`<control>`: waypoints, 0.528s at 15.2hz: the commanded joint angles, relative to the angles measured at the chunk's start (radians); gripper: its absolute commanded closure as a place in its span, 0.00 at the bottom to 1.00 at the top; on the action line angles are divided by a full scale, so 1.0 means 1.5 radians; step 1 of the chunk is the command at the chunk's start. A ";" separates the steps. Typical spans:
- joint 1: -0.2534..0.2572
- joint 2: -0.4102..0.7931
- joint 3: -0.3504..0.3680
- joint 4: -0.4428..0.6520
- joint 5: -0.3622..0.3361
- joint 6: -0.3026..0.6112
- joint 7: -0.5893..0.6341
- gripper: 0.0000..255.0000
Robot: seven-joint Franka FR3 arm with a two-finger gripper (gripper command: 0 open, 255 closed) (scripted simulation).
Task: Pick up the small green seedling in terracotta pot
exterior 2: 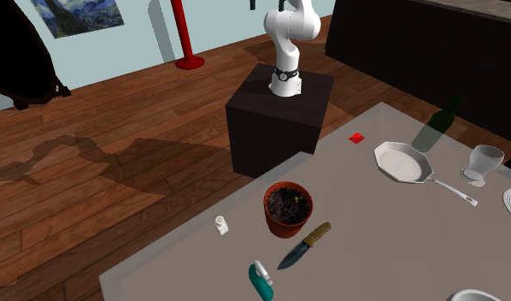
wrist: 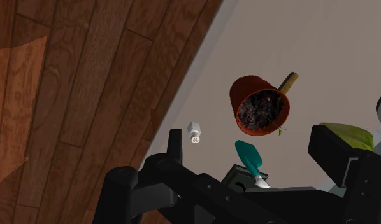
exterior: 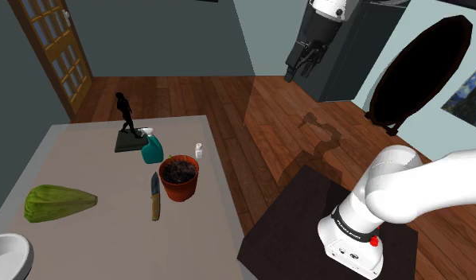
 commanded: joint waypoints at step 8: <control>0.020 0.115 0.035 -0.025 0.014 0.127 0.020 0.00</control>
